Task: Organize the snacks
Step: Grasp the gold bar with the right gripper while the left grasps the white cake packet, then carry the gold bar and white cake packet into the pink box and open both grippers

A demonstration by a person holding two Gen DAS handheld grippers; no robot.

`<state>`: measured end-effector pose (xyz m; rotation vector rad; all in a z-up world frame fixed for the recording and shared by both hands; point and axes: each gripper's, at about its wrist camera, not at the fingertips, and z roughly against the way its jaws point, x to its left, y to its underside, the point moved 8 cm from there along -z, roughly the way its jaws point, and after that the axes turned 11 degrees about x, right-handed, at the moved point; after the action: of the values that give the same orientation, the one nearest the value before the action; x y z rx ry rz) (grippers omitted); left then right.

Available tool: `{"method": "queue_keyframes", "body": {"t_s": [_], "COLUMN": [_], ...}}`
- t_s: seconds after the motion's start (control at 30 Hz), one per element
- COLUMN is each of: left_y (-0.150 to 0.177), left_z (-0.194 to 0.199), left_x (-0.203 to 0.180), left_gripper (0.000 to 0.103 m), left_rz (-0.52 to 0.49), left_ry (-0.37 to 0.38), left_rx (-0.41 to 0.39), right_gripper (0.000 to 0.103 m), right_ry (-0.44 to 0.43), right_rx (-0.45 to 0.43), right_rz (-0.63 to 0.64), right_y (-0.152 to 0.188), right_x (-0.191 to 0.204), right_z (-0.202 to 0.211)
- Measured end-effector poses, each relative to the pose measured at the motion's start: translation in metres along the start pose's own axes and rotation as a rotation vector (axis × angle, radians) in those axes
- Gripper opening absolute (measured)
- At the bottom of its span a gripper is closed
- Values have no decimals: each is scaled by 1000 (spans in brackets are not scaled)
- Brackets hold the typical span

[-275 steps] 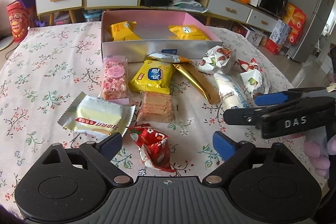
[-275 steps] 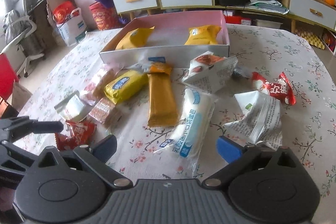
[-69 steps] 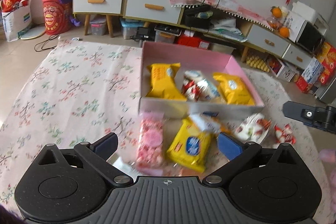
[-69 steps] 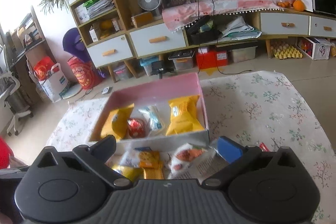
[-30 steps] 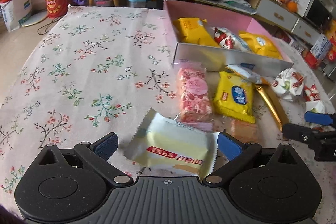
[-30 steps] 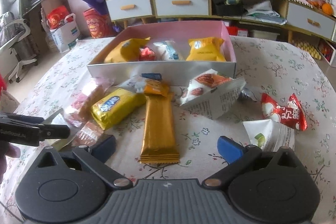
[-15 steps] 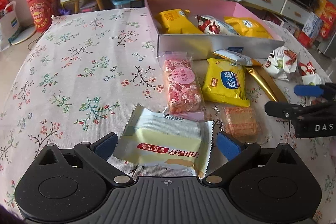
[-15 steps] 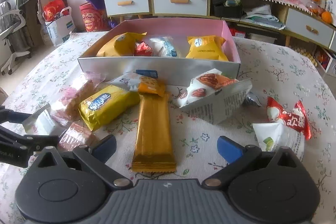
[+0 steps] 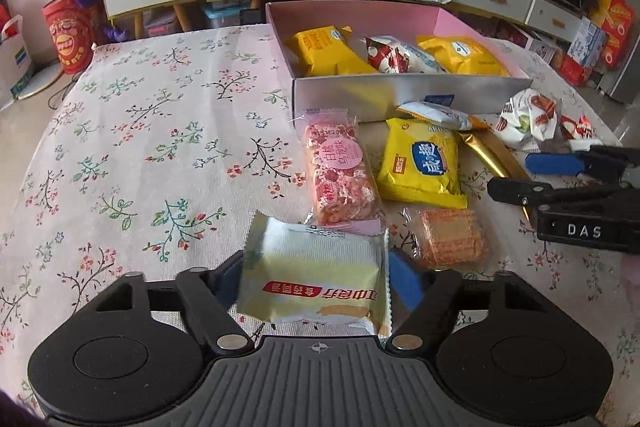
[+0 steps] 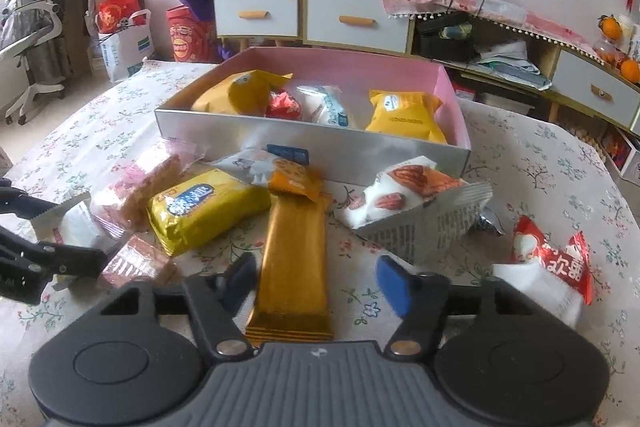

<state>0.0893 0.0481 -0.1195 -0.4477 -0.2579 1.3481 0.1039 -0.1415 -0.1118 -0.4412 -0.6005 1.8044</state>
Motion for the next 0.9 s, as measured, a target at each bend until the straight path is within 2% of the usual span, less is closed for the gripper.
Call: {"method": "queue_keyframes", "body": {"t_s": [0.13, 0.3, 0.47, 0.53, 0.6, 0.73, 0.9], "left_y": [0, 0, 1, 2, 3, 3, 2], "left_z": [1, 1, 3, 4, 4, 4, 5], "left_x": [1, 1, 1, 0, -1, -1, -3], "left_gripper": [69, 68, 67, 67, 67, 67, 67], "left_rz": [14, 17, 23, 21, 19, 23, 29], "left_ry": [7, 6, 9, 12, 11, 13, 9], "left_rx": [4, 13, 38, 46, 51, 55, 59], "right_gripper": [22, 14, 13, 15, 21, 24, 24], "right_ry": [-24, -8, 4, -14, -24, -28, -30], "right_rx": [3, 36, 142, 156, 149, 116, 100], "right_rz": [25, 63, 39, 32, 26, 31, 39], "right_y": [0, -2, 1, 4, 7, 6, 4], "right_x": [7, 15, 15, 15, 15, 16, 18], "right_z": [1, 4, 11, 13, 12, 10, 6]}}
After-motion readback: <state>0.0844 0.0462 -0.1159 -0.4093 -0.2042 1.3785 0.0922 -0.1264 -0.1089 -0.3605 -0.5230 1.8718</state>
